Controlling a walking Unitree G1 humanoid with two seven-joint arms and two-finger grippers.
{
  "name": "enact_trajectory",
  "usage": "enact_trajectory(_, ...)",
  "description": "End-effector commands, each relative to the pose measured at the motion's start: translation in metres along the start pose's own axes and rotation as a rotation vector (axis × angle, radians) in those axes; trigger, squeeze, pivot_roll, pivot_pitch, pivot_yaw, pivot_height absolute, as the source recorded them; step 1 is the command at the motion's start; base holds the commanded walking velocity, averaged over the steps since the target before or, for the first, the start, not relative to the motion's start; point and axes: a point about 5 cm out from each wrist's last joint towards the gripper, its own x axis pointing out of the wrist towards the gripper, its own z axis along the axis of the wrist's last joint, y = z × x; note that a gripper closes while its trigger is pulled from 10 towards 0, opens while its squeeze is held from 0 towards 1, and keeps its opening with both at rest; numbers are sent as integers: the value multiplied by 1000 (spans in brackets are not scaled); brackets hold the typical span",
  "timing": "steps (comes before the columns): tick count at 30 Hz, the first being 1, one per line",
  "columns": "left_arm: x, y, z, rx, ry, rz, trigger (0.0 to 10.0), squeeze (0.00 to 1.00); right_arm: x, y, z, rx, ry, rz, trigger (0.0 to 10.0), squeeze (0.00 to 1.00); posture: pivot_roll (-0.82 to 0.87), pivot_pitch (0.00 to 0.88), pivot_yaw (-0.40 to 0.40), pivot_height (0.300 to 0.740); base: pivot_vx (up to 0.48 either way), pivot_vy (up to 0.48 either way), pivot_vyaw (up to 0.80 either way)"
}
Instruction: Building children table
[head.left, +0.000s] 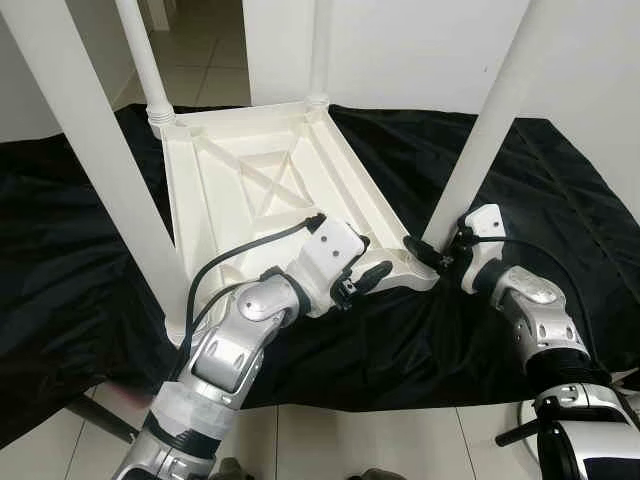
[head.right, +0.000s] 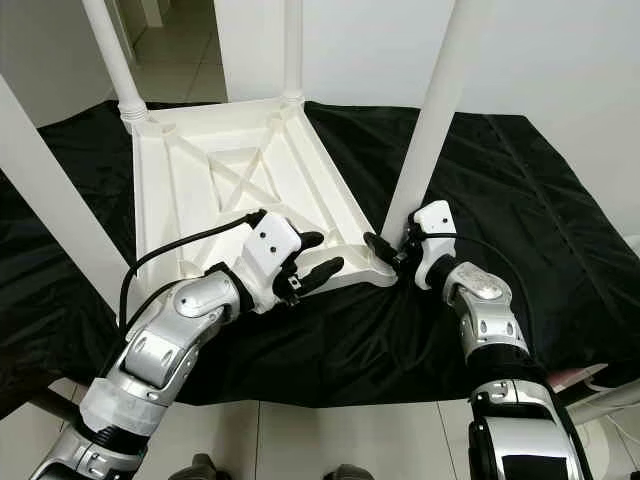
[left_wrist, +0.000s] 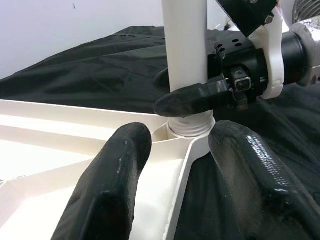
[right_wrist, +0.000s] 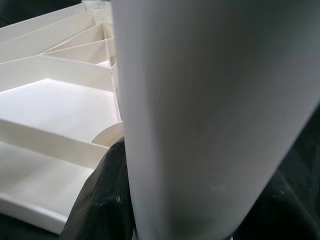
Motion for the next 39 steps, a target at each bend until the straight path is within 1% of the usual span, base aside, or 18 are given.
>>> enact_trajectory(1,0,1,1,2,-5,13,10000,0,1,8,-11,30,38,6,10000,0,-35,0,-12,740,0,0,0)
enact_trajectory(3,0,-1,0,-1,-3,15,10000,0,5,16,-12,72,-10,-154,10000,0,-27,0,-18,740,0,0,0)
enact_trajectory(6,0,-2,0,-1,-3,15,10000,0,5,19,-12,89,-27,-223,10000,0,-27,0,-18,740,0,0,0)
enact_trajectory(7,-1,-2,0,-2,-3,17,10000,0,5,25,-11,116,-46,-291,10000,0,-29,0,-17,740,0,0,0)
enact_trajectory(9,-2,-1,-1,-3,1,18,10000,0,-1,37,-14,173,-29,-513,10000,0,-34,0,-14,740,0,0,0)
enact_trajectory(12,-2,-1,-1,-3,2,18,10000,0,-4,41,-15,184,-13,-598,10000,0,-34,0,-14,740,0,0,0)
enact_trajectory(13,-3,-2,-2,-2,4,9,10000,0,-8,59,-19,164,15,-693,10000,0,-41,0,-6,740,0,0,0)
enact_trajectory(14,-3,-2,-2,-2,4,9,10000,0,-8,59,-19,164,15,-693,10000,0,-41,0,-6,740,0,0,0)
enact_trajectory(16,-2,-2,-2,0,4,2,10000,0,-6,75,-20,172,27,-709,10000,0,-42,0,-3,740,0,0,0)
enact_trajectory(19,-2,-3,-1,2,3,-3,10000,0,-4,84,-20,189,31,-711,10000,0,-41,0,1,740,0,0,0)
enact_trajectory(21,-2,-3,-1,2,3,-3,10000,0,-4,84,-20,189,31,-711,10000,0,-41,0,1,740,0,0,0)
enact_trajectory(23,-1,-3,0,3,1,-7,10000,0,-1,92,-17,204,28,-690,10000,0,-42,0,6,740,0,0,0)
enact_trajectory(27,-1,-3,0,3,1,-10,10000,0,-1,93,-16,205,31,-693,10000,0,-42,0,4,740,0,0,0)
enact_trajectory(28,-1,-3,0,4,1,-13,10000,0,-2,91,-14,203,22,-685,10000,341,-43,0,5,740,0,0,0)
enact_trajectory(29,-1,-3,0,4,1,-14,10000,0,-3,89,-12,204,12,-677,10000,1000,-41,0,4,740,0,0,0)
enact_trajectory(36,0,-4,0,8,-1,-12,10000,0,-8,84,-5,194,-23,-640,10000,1000,-37,0,-5,740,0,0,0)
enact_trajectory(37,0,-4,0,8,-1,-9,10000,0,-12,81,-5,193,-33,-624,10000,929,-37,0,-7,740,0,0,0)
enact_trajectory(39,0,-4,1,7,-2,-8,10000,0,-14,78,-5,194,-37,-605,10000,929,-37,0,-8,740,0,0,0)
